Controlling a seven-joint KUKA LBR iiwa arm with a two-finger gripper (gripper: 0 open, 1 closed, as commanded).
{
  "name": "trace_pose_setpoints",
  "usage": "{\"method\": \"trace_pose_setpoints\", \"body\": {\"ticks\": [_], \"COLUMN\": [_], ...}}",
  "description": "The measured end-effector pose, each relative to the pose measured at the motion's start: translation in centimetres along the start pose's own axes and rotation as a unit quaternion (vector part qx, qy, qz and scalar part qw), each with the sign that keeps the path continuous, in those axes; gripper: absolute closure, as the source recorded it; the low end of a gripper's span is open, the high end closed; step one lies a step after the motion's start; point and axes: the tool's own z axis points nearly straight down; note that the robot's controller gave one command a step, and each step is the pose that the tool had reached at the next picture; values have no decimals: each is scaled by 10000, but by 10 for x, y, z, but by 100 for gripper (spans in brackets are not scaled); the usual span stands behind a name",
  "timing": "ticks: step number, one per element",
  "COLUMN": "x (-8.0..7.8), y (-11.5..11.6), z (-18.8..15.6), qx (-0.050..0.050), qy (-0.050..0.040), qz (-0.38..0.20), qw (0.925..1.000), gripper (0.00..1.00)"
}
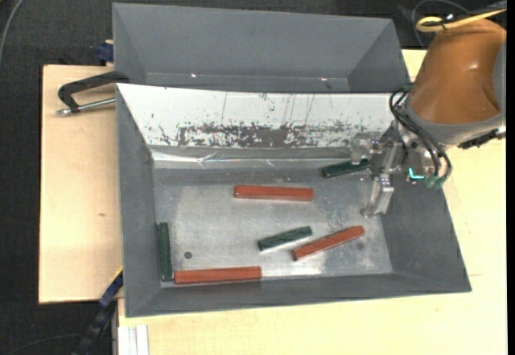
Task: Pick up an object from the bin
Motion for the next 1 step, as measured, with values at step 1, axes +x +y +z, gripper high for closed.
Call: {"method": "trace_pose_setpoints", "body": {"ticks": [1], "x": [38], "y": [20], "z": [114], "qx": [-6], "qy": [3], "qz": [-1211], "qw": [9926], "gripper": [0]}}
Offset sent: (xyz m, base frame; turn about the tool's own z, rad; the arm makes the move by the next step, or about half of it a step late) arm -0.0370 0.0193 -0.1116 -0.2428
